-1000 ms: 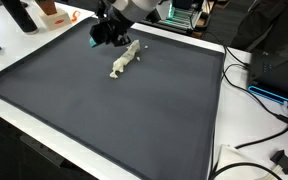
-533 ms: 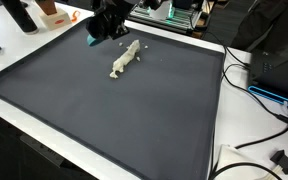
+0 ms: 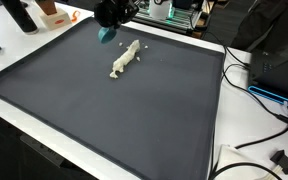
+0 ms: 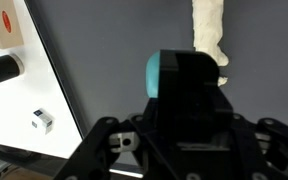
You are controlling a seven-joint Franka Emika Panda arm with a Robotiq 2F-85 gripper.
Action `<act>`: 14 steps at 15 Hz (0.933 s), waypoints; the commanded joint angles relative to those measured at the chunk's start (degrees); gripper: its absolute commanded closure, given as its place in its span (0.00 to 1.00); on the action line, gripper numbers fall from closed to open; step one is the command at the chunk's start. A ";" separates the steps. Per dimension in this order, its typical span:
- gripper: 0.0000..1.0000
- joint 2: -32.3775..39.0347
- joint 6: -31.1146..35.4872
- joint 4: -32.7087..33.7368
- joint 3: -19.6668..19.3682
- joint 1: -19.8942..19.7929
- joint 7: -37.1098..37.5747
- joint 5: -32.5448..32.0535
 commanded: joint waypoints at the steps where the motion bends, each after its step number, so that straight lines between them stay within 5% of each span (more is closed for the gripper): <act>1: 0.75 -5.55 1.95 -4.78 0.65 -1.43 -5.14 5.96; 14: 0.75 -15.74 4.58 -11.45 1.39 -2.66 -19.89 18.61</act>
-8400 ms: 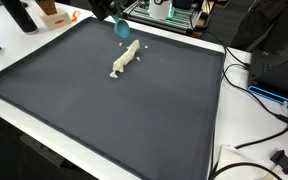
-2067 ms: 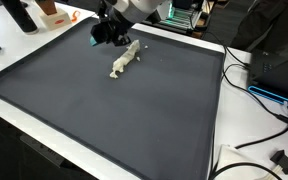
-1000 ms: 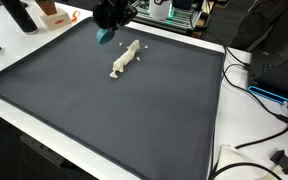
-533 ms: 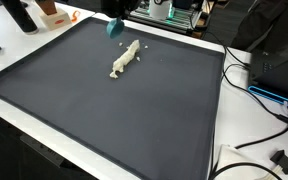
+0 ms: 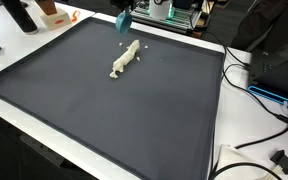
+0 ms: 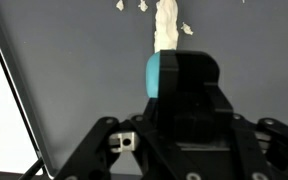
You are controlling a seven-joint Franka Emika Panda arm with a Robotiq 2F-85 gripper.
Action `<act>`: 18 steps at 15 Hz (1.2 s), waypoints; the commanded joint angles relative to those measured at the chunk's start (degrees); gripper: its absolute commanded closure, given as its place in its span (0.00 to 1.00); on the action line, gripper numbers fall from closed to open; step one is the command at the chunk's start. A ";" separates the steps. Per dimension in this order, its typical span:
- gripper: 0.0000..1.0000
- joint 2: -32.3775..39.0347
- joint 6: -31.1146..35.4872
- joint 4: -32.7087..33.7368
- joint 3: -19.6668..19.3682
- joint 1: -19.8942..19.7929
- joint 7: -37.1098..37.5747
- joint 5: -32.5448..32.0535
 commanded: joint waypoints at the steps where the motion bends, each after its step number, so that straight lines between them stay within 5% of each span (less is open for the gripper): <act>1: 0.75 -4.65 2.27 -4.26 1.07 -1.24 -4.06 3.70; 7: 0.75 -8.68 2.77 -7.07 1.50 -1.40 -8.60 7.00; 8: 0.50 -5.77 1.17 -3.97 1.97 -1.65 -6.76 5.37; 16: 0.50 -7.24 1.33 -5.24 2.21 -1.86 -7.40 5.58; 17: 0.75 -6.51 0.83 -4.54 1.17 -1.91 -10.36 8.66; 18: 0.75 -5.92 0.92 -4.03 0.16 -2.15 -13.47 11.37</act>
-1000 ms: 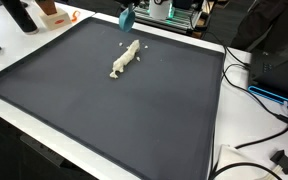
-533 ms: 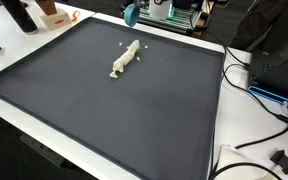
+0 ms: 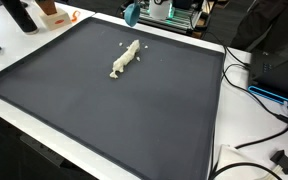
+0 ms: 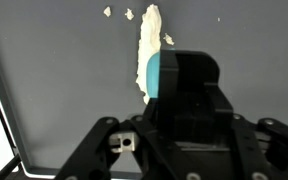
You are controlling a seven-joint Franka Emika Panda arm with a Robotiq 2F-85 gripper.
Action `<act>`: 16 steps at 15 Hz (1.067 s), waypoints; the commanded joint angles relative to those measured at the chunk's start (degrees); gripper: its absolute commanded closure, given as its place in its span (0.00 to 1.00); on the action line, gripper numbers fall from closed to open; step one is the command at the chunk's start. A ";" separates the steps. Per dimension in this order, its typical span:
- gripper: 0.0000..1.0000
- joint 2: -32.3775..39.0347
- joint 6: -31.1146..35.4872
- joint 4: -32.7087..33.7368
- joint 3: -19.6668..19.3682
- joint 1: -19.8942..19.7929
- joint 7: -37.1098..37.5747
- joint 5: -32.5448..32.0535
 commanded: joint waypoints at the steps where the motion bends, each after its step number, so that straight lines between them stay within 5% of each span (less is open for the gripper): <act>1: 0.75 1.73 -0.31 1.59 -1.76 -1.79 -10.18 9.34; 10: 0.75 9.91 -7.07 6.84 -9.50 -8.23 -50.15 37.61; 16: 0.75 19.86 -17.37 12.54 -11.15 -15.76 -63.29 52.12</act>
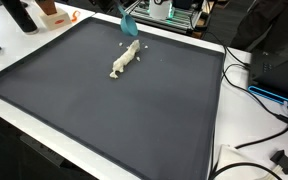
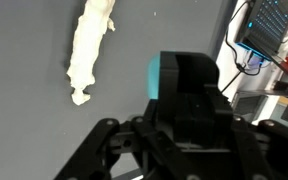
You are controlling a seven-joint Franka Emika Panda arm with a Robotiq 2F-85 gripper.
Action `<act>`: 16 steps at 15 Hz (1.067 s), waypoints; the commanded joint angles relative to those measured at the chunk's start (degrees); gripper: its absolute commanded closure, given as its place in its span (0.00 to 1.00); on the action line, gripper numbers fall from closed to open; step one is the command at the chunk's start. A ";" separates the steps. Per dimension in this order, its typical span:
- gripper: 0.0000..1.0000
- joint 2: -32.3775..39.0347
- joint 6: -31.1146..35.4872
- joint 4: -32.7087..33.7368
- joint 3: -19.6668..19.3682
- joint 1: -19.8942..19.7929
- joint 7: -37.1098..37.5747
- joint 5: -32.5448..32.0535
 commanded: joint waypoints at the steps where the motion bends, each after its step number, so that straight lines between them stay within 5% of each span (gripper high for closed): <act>1: 0.75 7.36 -7.19 5.00 0.03 -4.21 -5.65 8.45; 7: 0.75 17.19 -11.47 8.78 0.54 -8.13 -9.92 17.16; 16: 0.75 22.11 -7.05 7.79 -0.24 -9.84 -6.21 17.66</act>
